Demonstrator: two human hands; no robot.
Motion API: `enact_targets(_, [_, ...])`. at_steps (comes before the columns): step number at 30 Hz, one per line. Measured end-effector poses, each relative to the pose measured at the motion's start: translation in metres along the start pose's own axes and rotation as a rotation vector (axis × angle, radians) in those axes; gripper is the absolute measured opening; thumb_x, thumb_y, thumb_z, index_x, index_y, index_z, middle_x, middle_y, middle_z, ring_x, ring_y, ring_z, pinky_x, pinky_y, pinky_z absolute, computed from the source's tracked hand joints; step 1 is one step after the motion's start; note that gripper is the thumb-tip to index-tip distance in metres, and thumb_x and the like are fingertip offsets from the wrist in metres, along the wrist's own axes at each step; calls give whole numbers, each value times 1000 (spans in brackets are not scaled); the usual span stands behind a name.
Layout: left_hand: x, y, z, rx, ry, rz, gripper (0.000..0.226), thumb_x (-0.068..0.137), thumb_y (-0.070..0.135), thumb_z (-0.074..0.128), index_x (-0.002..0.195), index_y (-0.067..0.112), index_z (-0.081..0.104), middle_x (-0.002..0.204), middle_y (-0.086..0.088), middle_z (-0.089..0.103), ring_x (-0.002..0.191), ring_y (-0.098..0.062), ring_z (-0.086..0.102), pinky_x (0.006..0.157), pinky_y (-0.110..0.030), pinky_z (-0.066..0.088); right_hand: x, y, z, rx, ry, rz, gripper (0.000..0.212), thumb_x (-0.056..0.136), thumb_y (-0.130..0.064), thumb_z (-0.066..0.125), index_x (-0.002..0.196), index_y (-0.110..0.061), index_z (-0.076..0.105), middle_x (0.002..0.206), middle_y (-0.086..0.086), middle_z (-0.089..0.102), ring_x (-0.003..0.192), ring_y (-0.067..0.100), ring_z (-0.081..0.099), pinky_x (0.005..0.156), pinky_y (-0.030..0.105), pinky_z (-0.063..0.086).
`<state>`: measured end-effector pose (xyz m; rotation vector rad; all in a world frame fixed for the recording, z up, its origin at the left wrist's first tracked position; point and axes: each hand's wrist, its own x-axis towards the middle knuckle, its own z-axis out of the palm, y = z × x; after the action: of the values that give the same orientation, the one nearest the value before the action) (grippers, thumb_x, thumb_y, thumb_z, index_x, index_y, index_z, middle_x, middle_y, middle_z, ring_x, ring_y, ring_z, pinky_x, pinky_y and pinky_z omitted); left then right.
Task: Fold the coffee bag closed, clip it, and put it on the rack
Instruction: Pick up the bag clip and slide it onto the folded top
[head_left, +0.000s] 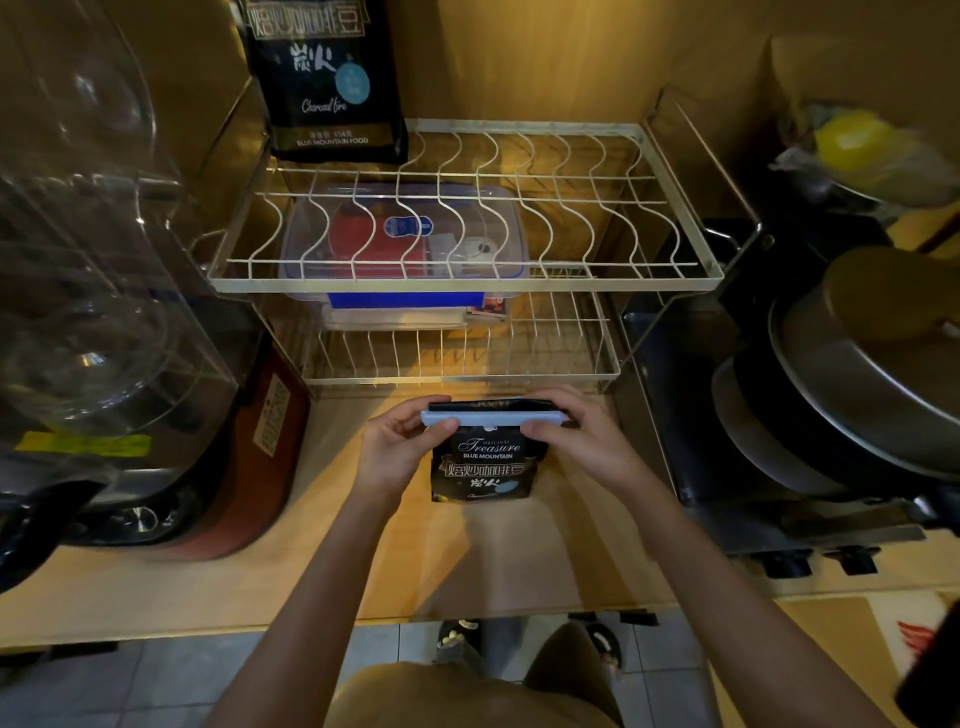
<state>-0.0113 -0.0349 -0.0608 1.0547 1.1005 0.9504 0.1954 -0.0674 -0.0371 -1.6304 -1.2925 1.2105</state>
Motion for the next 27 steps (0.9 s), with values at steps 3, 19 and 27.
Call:
enact_targets(3, [3, -1, -2, 21, -19, 4, 24, 74, -1, 65, 91, 16, 66, 84, 4, 72, 78, -6, 69, 63, -16, 55, -3, 5, -8, 91, -58, -18, 47, 78, -5, 67, 123, -15, 55, 114, -1, 60, 106, 14, 58, 81, 23, 56])
enact_targets(19, [12, 31, -11, 573, -206, 73, 31, 72, 10, 71, 101, 20, 65, 96, 14, 64, 93, -2, 60, 78, -19, 51, 6, 9, -12, 259, 33, 142, 40, 60, 1, 79, 93, -18, 66, 93, -1, 71, 92, 18, 67, 84, 32, 53])
enact_targets(27, [19, 51, 41, 1196, -406, 377, 40, 79, 28, 64, 117, 17, 57, 117, -4, 63, 104, -19, 58, 90, -39, 49, 6, 9, -11, 233, 53, 111, 34, 59, 1, 80, 83, -19, 66, 88, -1, 70, 86, 16, 67, 80, 33, 55])
